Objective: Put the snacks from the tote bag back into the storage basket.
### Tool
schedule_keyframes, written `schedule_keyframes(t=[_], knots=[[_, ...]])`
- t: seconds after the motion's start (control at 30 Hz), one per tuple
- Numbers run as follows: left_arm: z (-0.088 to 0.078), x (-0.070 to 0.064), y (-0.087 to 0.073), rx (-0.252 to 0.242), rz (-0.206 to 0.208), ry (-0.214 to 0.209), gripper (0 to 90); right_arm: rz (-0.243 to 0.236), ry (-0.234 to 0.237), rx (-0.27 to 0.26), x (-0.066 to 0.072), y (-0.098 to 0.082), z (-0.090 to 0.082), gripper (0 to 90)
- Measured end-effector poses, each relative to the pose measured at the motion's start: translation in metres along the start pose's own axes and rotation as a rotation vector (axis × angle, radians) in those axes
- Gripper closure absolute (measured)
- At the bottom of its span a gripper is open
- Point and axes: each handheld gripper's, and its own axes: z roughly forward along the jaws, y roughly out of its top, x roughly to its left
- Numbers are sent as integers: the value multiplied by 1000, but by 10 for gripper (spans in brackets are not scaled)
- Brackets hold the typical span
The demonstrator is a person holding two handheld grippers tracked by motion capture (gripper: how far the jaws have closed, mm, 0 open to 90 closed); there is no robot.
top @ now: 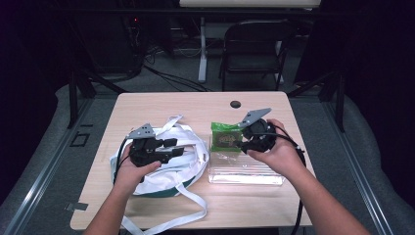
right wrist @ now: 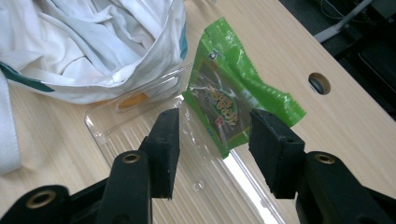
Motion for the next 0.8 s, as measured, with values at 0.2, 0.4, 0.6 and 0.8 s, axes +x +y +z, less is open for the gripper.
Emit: schedule_keyframes(t=[0.2,0.4,0.6,0.8], knots=[[0,0,0,-1,1,2,505,20,-10,-8,11,-16,7,549],[0,1,-1,1,-1,3,505,47,-14,-57,21,-27,10,554],[2,1,-2,6,0,4,505,48,-16,-71,32,-37,20,552],[2,2,-3,11,-5,8,505,65,-12,-90,42,-48,24,540]])
